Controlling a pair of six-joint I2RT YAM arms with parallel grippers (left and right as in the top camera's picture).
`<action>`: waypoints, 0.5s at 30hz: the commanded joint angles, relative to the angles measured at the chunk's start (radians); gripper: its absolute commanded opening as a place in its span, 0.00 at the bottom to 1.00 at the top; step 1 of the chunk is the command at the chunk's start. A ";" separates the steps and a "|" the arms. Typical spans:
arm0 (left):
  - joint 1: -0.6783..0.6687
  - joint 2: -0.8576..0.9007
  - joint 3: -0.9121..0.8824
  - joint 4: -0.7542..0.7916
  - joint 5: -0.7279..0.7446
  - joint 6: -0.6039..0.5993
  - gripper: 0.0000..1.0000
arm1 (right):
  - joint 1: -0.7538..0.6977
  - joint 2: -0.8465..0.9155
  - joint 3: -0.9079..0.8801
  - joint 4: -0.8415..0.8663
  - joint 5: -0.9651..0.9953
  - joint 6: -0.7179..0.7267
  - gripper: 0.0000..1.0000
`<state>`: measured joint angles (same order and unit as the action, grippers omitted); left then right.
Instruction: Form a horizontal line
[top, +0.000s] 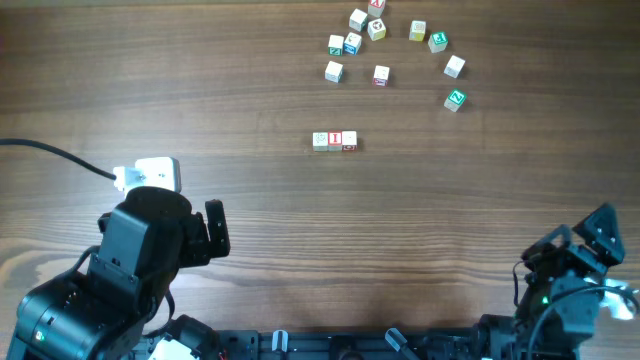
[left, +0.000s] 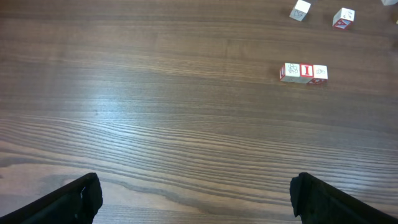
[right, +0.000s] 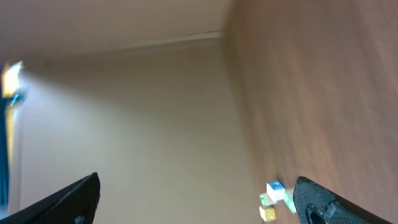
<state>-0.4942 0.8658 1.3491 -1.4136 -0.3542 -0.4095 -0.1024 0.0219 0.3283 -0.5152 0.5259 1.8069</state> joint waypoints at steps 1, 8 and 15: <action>0.004 -0.002 -0.001 0.003 -0.010 -0.017 1.00 | -0.011 -0.018 -0.016 -0.017 0.025 0.265 1.00; 0.004 -0.002 -0.001 0.003 -0.010 -0.017 1.00 | -0.010 -0.019 -0.066 0.139 -0.047 0.184 1.00; 0.004 -0.002 -0.001 0.002 -0.010 -0.017 1.00 | -0.010 -0.019 -0.225 0.686 -0.351 -0.716 1.00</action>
<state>-0.4942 0.8654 1.3491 -1.4139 -0.3546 -0.4095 -0.1081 0.0151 0.1539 0.0883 0.3569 1.5455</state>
